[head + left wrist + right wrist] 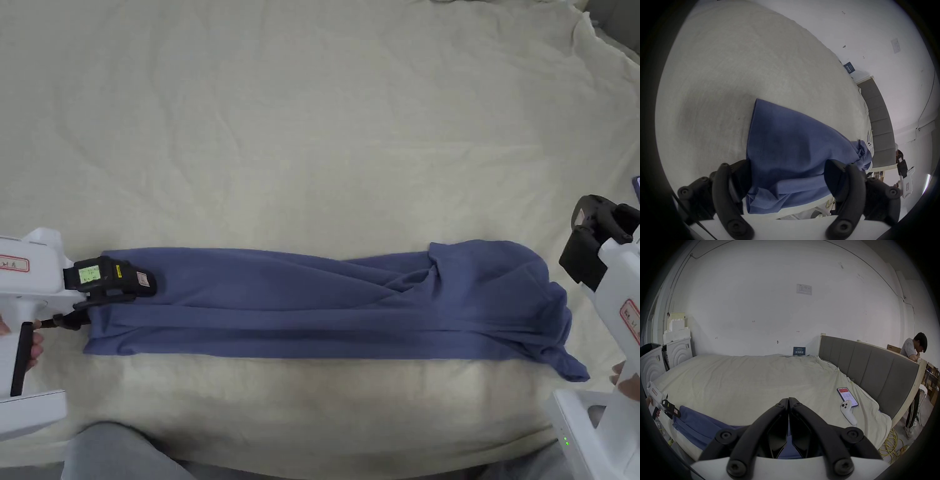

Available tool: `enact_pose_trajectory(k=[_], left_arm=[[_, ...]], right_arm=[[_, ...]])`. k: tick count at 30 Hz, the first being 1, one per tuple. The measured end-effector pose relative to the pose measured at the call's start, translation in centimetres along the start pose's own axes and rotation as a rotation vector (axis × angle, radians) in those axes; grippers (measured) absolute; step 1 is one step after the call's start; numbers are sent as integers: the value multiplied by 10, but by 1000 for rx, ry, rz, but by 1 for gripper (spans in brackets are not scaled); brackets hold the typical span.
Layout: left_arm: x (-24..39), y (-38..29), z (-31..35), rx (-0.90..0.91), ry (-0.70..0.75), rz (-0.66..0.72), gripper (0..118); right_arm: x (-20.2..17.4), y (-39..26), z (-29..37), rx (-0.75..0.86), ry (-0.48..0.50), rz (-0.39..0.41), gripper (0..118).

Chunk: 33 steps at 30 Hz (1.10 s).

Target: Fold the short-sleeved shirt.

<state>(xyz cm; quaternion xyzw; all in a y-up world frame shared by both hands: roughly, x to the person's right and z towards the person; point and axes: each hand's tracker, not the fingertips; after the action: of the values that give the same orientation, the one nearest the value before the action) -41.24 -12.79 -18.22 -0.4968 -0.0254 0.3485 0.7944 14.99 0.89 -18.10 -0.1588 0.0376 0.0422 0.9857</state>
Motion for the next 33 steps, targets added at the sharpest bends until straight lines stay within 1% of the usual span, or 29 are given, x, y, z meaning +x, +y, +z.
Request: enact_pose_trajectory(k=[1, 2, 3, 4, 5, 6, 9, 12, 15, 19, 23, 25, 28, 33], left_arm=[[3, -1, -1, 10, 18, -2, 35], [6, -3, -3, 26, 49, -13, 6], [10, -5, -8, 24, 75, -4, 6], [13, -10, -13, 16, 117, 36, 5], [16, -14, -14, 25, 96, 35, 5], [20, -17, -13, 40, 76, -7, 4], [34, -17, -8, 35, 136, -26, 3], [45, -15, 7, 66, 200, -57, 2], [56, -15, 27, 108, 216, -62, 1], [79, -17, 55, 170, 163, -81, 1], [120, -26, 74, 202, 150, -174, 1], [141, -31, 78, 218, 112, -226, 1], [172, -36, 73, 187, 46, -277, 1], [225, -53, 36, 121, 13, -422, 1]], right_arm=[[1, -1, -1, -3, 0, 0, 1], [1, -1, -1, -5, 1, -3, 1], [0, -1, -1, -7, 5, -8, 1], [0, -1, -1, -8, 6, -10, 1], [0, -2, 0, -8, 6, -8, 1], [-1, -2, 0, -8, 5, -1, 1], [1, -4, 1, -13, 9, -1, 1], [3, -4, 3, -10, 10, -13, 1], [6, -4, 4, -2, 20, -25, 1], [9, -3, 6, 15, 37, -28, 1], [13, -1, 9, 32, 44, -41, 1], [15, 0, 11, 42, 45, -48, 1], [19, 0, 13, 51, 47, -54, 1], [28, -3, 17, 58, 38, -64, 1]])
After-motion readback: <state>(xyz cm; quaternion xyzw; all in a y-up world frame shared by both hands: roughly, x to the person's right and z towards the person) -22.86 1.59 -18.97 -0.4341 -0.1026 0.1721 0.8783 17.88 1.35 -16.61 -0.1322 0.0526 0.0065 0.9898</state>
